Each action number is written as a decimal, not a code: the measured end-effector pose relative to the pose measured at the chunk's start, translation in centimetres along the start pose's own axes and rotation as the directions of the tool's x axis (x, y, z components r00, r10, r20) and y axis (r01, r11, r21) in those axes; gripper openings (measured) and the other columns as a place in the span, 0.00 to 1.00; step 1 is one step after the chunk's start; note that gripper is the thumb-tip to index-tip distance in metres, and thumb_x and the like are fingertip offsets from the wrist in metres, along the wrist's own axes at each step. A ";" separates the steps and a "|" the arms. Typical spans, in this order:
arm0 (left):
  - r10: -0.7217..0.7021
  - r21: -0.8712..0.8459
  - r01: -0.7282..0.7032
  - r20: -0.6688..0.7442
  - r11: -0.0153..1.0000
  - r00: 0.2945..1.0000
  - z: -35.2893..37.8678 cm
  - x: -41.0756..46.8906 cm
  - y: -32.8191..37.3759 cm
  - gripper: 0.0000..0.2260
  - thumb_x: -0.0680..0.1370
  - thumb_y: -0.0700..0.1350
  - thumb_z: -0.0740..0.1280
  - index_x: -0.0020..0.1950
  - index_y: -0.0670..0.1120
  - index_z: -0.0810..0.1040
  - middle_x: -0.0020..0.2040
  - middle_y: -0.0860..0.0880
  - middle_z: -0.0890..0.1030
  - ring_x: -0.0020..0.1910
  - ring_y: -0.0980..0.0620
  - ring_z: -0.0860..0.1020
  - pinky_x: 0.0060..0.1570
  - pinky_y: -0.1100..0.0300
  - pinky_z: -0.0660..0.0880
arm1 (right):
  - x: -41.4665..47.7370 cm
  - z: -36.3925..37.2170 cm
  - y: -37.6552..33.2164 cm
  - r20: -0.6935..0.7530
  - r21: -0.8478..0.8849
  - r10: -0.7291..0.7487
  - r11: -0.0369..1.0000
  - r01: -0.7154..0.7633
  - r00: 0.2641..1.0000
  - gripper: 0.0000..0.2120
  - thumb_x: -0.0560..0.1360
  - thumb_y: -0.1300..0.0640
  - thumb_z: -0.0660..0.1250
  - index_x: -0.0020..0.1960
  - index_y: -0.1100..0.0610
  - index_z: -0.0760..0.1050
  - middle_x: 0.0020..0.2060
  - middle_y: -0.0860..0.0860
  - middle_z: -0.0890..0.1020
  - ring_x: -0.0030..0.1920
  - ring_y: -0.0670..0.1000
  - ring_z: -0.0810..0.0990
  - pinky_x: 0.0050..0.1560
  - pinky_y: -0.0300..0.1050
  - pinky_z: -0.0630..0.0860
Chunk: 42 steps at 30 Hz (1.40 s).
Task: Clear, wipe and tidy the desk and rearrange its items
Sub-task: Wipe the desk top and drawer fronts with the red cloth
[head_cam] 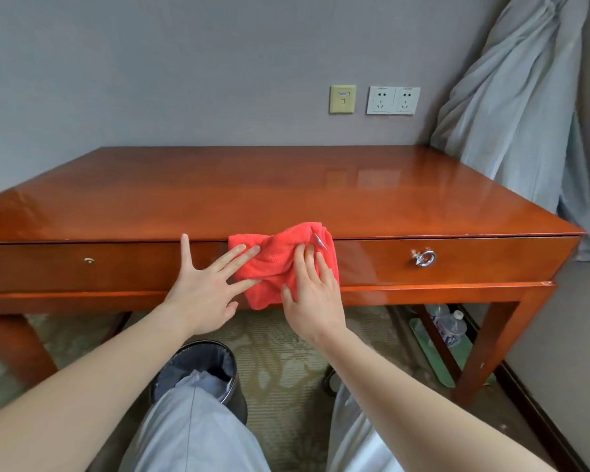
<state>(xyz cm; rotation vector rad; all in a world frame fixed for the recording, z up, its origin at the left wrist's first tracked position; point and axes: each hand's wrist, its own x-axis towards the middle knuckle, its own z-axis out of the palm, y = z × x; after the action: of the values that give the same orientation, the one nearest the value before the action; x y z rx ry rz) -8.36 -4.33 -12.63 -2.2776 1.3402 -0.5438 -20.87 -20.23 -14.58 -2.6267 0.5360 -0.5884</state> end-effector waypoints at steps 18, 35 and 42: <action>0.109 0.034 -0.113 0.103 0.993 0.989 2.7 1.3 5.4 0.33 0.78 0.61 0.57 0.78 0.65 0.42 0.72 0.40 0.22 0.71 0.40 0.23 0.63 0.25 0.28 | -1.5 2.2 3.9 0.213 -0.068 0.136 0.990 -0.124 0.968 0.45 0.78 0.54 0.60 0.77 0.58 0.27 0.78 0.54 0.34 0.77 0.52 0.32 0.77 0.54 0.37; 0.186 -0.041 -0.186 0.002 0.982 0.983 1.0 9.0 17.9 0.34 0.80 0.56 0.58 0.80 0.58 0.42 0.73 0.39 0.22 0.72 0.38 0.24 0.67 0.32 0.28 | -4.2 -3.0 17.6 0.148 -0.006 0.216 0.976 -0.218 0.965 0.43 0.76 0.62 0.58 0.78 0.51 0.31 0.78 0.45 0.35 0.78 0.45 0.36 0.78 0.53 0.51; 0.295 -0.087 -0.305 -0.114 0.948 0.949 -3.1 15.3 25.4 0.34 0.80 0.58 0.58 0.81 0.56 0.45 0.74 0.38 0.24 0.72 0.38 0.23 0.69 0.36 0.28 | -4.9 -7.6 26.2 0.062 0.006 0.337 0.941 -0.338 0.940 0.42 0.77 0.62 0.58 0.78 0.53 0.31 0.78 0.48 0.35 0.76 0.46 0.34 0.77 0.56 0.52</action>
<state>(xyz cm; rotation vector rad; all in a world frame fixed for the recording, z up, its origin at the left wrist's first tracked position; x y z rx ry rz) -21.17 -29.37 -22.39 -2.0896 1.7637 -0.4981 -35.80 -42.48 -21.64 -2.4475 0.9329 -0.3999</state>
